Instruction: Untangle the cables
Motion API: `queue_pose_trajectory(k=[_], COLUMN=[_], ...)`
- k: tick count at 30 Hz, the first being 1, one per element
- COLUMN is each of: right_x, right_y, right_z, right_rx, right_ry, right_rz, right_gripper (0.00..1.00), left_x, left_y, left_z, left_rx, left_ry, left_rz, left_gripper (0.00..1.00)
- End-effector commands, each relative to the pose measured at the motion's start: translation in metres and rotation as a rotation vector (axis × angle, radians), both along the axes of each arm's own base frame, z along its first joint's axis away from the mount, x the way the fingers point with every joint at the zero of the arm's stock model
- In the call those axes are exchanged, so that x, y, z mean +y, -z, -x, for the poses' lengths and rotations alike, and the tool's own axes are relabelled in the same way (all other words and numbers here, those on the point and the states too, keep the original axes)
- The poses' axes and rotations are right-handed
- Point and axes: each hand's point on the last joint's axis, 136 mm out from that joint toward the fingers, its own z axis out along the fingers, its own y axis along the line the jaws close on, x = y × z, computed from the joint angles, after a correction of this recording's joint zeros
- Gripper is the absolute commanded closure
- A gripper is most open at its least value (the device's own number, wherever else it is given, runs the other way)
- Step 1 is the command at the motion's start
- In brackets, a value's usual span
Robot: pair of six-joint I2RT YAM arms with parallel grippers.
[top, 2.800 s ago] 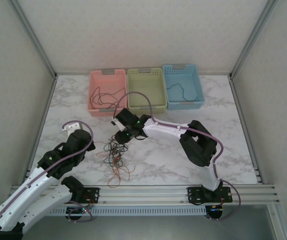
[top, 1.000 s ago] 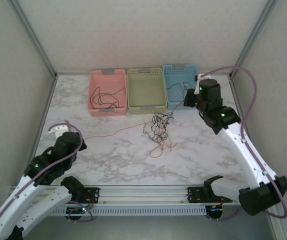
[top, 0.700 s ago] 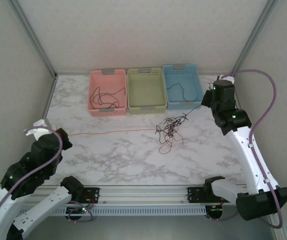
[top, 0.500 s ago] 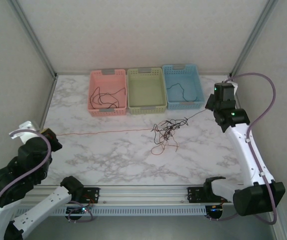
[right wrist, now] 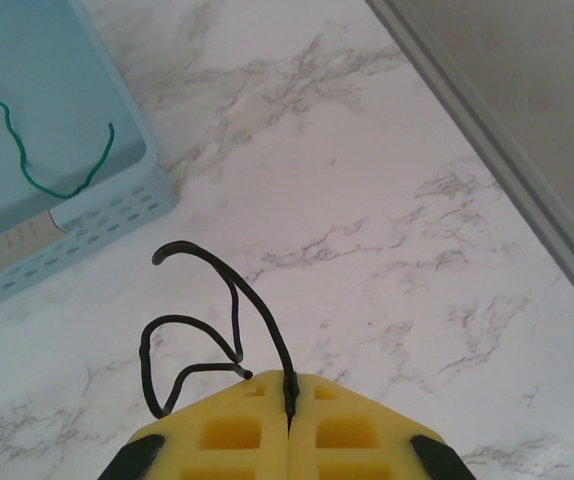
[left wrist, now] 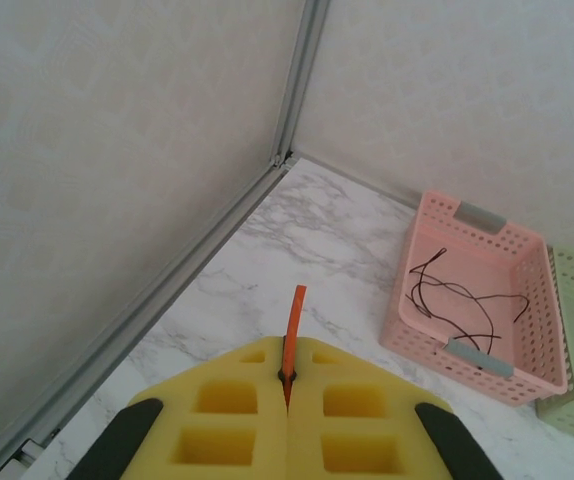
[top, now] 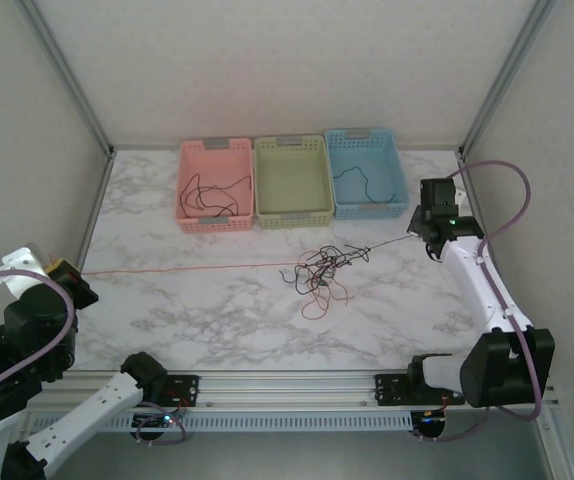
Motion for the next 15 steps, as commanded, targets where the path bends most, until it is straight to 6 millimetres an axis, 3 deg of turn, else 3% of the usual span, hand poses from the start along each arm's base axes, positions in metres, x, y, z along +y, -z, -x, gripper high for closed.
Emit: queue_pose_trajectory(k=[1,6,10,15], right_x=[0.006,0.040,0.069,0.080], right_y=[0.016,0.043,0.059,0.071], right_z=[-0.003,-0.003,0.002,0.012], right_rx=[0.010,0.063,0.093,0.139], right_ry=[0.001,-0.085,-0.165,-0.202], right_rz=[-0.059,-0.233,-0.351,-0.340], right_gripper=[1.00,1.00,1.00,1.00], left_x=[0.003,-0.050,-0.114,-0.178], left_y=[0.002,0.033,0.081,0.155], left_z=[0.000,-0.031,-0.058,-0.079], left_rx=[0.032,0.129,0.269,0.440], left_ry=[-0.011,0.171,0.370,0.526], left_rz=[-0.053,0.002,0.098,0.215], left_gripper=[1.00,1.00,1.00,1.00])
